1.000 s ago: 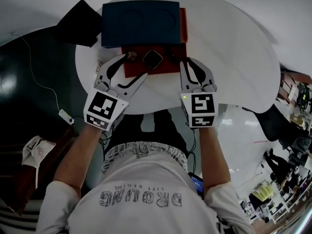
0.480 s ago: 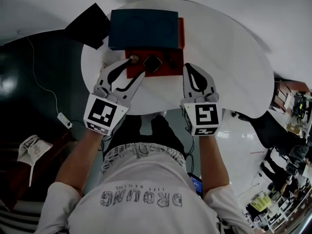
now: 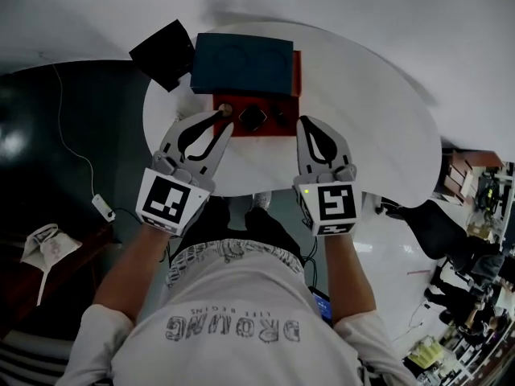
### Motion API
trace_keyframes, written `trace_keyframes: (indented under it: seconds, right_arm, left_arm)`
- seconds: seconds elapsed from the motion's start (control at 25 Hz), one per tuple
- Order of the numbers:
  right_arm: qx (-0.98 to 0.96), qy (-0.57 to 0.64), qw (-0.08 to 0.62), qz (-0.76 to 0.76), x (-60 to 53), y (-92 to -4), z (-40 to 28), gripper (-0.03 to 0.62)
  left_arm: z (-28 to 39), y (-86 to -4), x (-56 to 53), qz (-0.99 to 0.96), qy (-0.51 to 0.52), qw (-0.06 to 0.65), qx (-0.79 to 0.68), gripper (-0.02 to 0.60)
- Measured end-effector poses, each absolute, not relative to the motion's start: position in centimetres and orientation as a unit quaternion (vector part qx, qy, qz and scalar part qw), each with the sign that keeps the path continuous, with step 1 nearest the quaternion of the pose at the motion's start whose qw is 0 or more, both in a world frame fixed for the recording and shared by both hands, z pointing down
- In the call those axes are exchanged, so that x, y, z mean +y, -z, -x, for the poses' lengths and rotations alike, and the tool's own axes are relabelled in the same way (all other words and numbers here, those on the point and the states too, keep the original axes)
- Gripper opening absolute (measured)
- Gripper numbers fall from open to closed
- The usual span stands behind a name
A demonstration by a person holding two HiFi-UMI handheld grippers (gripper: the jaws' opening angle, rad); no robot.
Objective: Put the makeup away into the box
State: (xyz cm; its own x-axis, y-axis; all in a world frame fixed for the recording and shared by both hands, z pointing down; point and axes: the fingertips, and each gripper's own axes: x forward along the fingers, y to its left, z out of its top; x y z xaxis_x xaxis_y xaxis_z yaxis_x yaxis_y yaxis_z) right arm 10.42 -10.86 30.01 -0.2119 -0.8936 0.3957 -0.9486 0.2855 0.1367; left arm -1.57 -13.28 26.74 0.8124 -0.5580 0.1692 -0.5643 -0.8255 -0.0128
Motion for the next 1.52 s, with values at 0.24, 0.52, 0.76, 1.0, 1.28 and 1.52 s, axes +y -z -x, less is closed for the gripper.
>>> trace_keyframes:
  seconds: [0.24, 0.52, 0.76, 1.0, 1.28, 1.52]
  right_arm:
    - [-0.785, -0.052, 0.188, -0.588, -10.1, -28.1, -9.7, 0.008]
    - [-0.799, -0.038, 0.171, -0.575, -9.3, -26.4, -8.6, 0.008]
    - [-0.810, -0.029, 0.159, -0.564, -8.9, -24.8, -8.0, 0.006]
    - [-0.820, -0.028, 0.152, -0.551, -8.5, -24.2, -7.4, 0.006]
    - [-0.828, -0.033, 0.145, -0.541, -7.9, -24.1, -7.3, 0.006]
    - [-0.832, -0.041, 0.134, -0.538, -7.6, -23.9, -7.5, 0.006]
  left_arm:
    - [2.2, -24.4, -12.3, -0.951, -0.066, 0.003, -0.303, 0.050]
    - [3.0, -22.5, -11.5, -0.948, -0.052, -0.011, -0.314, 0.038]
    - [3.7, -21.1, -11.1, -0.944, -0.043, -0.014, -0.327, 0.029]
    - [4.3, -20.5, -10.8, -0.940, -0.036, -0.009, -0.339, 0.021]
    - [4.4, -20.5, -10.3, -0.938, -0.033, -0.006, -0.346, 0.021]
    - [4.4, -20.4, -10.0, -0.937, -0.033, -0.007, -0.349, 0.020]
